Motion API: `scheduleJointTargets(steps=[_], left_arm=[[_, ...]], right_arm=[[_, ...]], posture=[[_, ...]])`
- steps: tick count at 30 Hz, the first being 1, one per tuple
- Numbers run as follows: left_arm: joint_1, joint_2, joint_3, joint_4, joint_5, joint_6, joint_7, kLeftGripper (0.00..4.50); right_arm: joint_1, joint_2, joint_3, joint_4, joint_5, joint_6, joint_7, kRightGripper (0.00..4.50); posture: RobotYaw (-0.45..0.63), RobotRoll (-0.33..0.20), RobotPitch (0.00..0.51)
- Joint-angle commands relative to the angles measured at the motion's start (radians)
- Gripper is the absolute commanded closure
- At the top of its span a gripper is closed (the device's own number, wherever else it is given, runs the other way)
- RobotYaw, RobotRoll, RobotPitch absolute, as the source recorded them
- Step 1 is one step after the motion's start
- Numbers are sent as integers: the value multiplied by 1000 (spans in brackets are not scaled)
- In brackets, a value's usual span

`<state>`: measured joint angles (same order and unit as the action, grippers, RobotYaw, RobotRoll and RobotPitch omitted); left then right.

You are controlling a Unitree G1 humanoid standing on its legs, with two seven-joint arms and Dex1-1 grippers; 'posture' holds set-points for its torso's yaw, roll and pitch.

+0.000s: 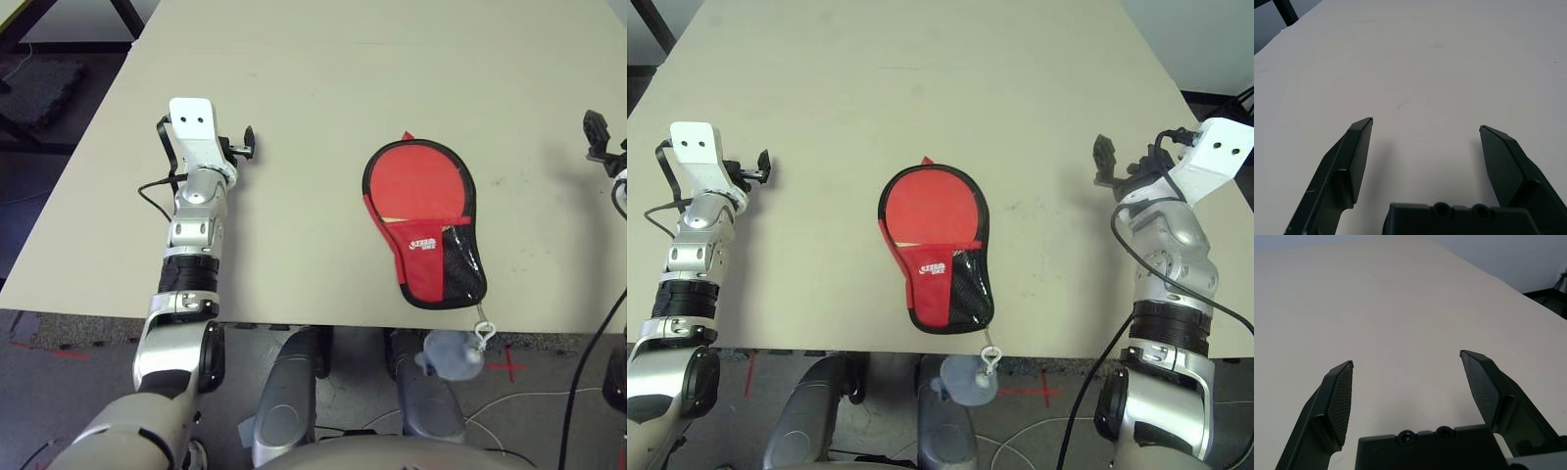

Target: Store the ping-pong paddle in its case and zip it.

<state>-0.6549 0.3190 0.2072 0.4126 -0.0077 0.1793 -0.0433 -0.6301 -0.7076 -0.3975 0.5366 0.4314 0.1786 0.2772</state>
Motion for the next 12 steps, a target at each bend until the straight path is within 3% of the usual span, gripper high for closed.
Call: scheduleJointTargets(steps=[1,12], left_arm=[[44,-6,1,-40,-9,23,8,0],[82,-33,-2,-52,-6,13,36,0]], right_arm=[[-4,-17,-26,27,-19,-19,15,12],[65,-44,-88,-21,-13,10,29,12]], posture=[[-18,0,309],[-88,0,287]])
